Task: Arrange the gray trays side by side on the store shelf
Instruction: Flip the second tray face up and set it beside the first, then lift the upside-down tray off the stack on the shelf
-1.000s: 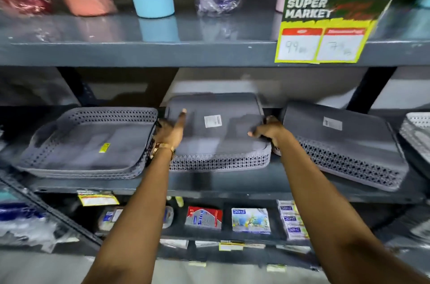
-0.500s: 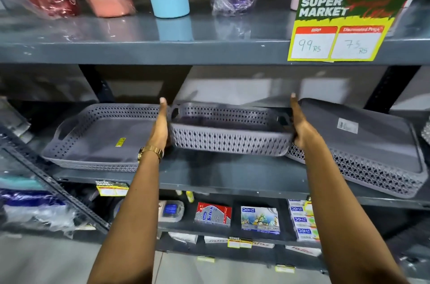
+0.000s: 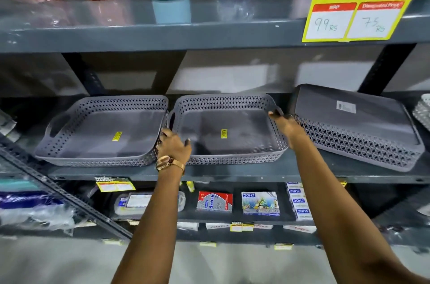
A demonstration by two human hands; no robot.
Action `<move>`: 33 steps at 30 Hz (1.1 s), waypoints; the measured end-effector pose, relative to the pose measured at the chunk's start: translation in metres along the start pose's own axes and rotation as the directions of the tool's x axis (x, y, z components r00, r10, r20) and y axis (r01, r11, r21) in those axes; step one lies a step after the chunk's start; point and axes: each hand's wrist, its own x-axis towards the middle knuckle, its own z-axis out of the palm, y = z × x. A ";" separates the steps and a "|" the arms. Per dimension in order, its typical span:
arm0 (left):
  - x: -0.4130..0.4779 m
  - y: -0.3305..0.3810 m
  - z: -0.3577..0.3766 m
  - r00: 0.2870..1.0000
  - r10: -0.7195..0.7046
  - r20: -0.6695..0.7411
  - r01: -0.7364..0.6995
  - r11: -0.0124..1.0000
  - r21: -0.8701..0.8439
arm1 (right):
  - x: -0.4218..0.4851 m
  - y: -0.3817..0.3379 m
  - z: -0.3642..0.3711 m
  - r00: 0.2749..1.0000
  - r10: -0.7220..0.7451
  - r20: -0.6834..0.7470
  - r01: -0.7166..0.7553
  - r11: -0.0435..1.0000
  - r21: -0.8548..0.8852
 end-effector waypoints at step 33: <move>-0.052 0.327 0.160 0.996 0.042 0.081 -0.011 0.935 -0.354 | 0.112 0.102 -0.299 0.976 0.018 -0.216 -0.032 0.998 -0.059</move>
